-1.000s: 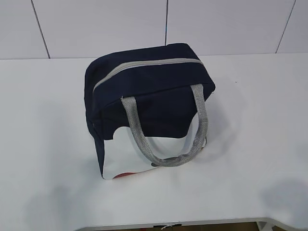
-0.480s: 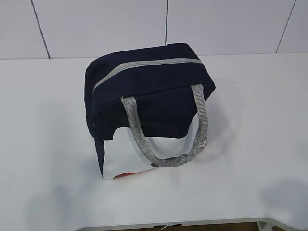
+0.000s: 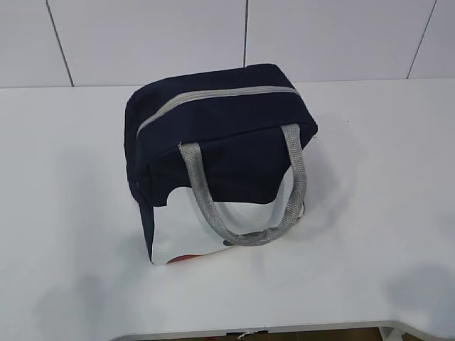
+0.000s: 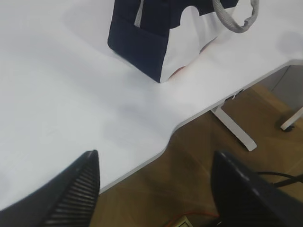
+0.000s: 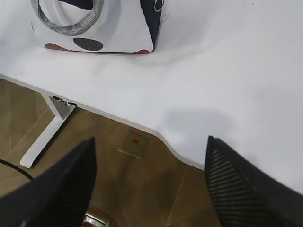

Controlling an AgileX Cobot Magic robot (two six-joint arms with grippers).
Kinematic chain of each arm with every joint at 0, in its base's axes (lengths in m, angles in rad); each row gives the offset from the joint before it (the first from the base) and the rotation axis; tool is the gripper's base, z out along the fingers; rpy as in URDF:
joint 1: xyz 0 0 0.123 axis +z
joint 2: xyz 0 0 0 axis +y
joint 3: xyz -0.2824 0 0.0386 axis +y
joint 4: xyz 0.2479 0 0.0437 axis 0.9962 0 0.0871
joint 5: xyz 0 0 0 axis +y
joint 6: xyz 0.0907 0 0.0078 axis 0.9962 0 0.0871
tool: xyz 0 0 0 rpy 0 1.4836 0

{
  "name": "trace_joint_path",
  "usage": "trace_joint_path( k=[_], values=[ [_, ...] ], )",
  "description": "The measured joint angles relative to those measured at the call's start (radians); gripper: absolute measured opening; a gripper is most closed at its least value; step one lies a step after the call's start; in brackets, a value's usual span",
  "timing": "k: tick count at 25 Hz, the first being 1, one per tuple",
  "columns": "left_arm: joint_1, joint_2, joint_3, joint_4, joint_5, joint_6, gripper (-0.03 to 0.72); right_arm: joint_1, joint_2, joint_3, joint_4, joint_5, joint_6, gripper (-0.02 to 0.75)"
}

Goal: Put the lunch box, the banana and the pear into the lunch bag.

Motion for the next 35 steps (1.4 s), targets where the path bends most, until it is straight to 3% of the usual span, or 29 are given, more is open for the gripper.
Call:
trace_joint_path(
  k=[5, 13, 19, 23, 35],
  values=[
    [0.091, 0.0, 0.0, 0.0, 0.0, 0.0, 0.527, -0.044, 0.0, 0.0, 0.0, -0.002, 0.0, 0.581],
    [0.296, 0.0, 0.0, 0.0, 0.0, 0.0, 0.494, -0.219, 0.0, 0.0, 0.0, -0.002, 0.0, 0.581],
    [0.422, 0.0, 0.0, 0.0, 0.0, 0.0, 0.486, -0.281, 0.0, 0.0, 0.0, -0.002, 0.0, 0.581],
    [0.458, 0.0, 0.0, 0.0, 0.0, 0.0, 0.486, -0.314, 0.0, 0.0, 0.0, -0.002, 0.0, 0.581],
    [0.464, 0.0, 0.0, 0.0, 0.0, 0.0, 0.486, -0.341, 0.0, 0.0, 0.0, -0.002, 0.0, 0.581]
  ],
)
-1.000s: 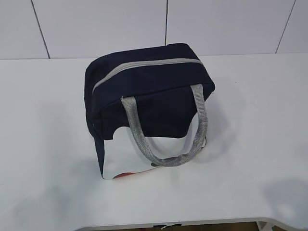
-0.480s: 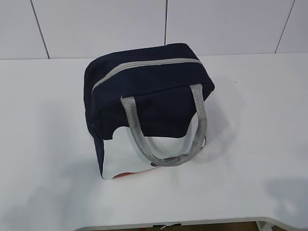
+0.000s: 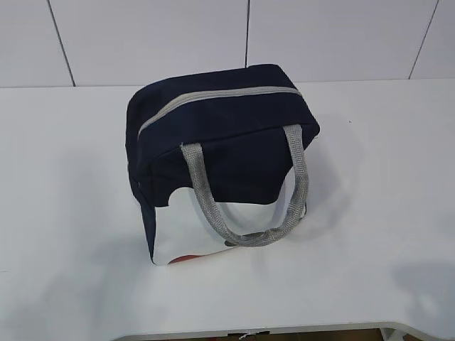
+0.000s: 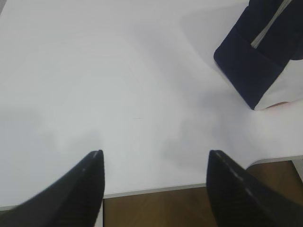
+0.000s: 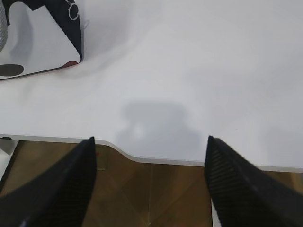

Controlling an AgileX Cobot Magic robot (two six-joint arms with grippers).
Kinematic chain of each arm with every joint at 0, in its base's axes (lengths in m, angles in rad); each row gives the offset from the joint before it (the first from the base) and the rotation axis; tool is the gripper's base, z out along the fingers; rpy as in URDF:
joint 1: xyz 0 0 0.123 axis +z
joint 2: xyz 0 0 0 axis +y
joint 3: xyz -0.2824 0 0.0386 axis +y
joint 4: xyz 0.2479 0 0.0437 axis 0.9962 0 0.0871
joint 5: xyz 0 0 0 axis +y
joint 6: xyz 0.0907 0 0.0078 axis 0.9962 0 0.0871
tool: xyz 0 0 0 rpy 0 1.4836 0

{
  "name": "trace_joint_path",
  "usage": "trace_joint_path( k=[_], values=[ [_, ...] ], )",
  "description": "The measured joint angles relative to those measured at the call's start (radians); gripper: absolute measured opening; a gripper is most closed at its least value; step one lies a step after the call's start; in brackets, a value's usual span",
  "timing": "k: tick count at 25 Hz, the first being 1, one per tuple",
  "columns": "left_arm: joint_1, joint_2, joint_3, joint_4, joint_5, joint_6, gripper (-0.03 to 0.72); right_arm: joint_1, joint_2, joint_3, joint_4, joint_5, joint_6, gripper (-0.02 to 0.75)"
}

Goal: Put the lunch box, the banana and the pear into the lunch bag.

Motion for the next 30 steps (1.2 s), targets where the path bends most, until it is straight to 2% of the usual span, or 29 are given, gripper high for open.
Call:
trace_joint_path(
  k=[10, 30],
  values=[
    [0.0, 0.0, 0.0, 0.0, 0.0, 0.0, 0.486, 0.029, 0.0, 0.002, 0.0, -0.001, 0.0, 0.581],
    [0.0, 0.0, 0.0, -0.001, 0.0, 0.0, 0.485, 0.029, 0.0, 0.002, -0.002, -0.002, 0.0, 0.581]
  ],
)
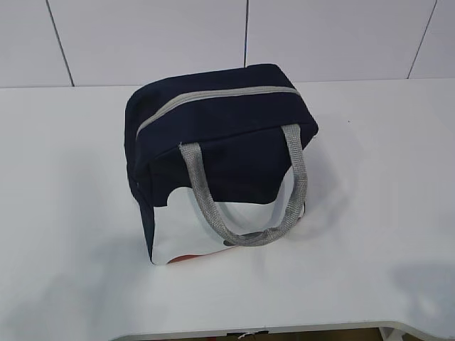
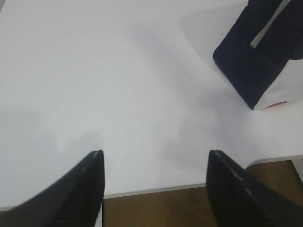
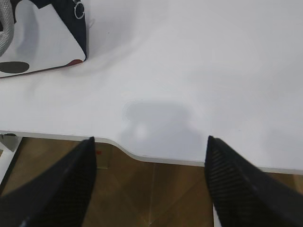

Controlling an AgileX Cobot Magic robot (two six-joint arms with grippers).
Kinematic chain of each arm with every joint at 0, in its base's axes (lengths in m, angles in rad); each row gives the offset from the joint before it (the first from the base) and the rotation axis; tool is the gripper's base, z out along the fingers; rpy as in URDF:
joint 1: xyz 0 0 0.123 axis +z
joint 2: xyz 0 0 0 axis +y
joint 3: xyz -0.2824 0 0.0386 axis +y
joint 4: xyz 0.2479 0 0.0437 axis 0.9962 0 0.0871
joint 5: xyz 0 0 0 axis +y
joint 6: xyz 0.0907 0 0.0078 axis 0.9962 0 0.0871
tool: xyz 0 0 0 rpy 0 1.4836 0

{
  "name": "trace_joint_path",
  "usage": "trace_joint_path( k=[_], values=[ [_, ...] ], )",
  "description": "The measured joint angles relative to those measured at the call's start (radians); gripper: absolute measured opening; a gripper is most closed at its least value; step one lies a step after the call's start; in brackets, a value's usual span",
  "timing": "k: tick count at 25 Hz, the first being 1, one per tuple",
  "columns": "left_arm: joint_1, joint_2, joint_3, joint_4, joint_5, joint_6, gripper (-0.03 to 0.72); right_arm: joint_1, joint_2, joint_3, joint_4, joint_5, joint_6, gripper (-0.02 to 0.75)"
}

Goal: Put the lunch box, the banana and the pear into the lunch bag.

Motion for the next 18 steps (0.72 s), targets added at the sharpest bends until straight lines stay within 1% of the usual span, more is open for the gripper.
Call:
trace_joint_path(
  k=[18],
  values=[
    [0.0, 0.0, 0.0, 0.0, 0.0, 0.0, 0.485, 0.0, 0.0, 0.0, 0.0, 0.0, 0.0, 0.581]
  ],
)
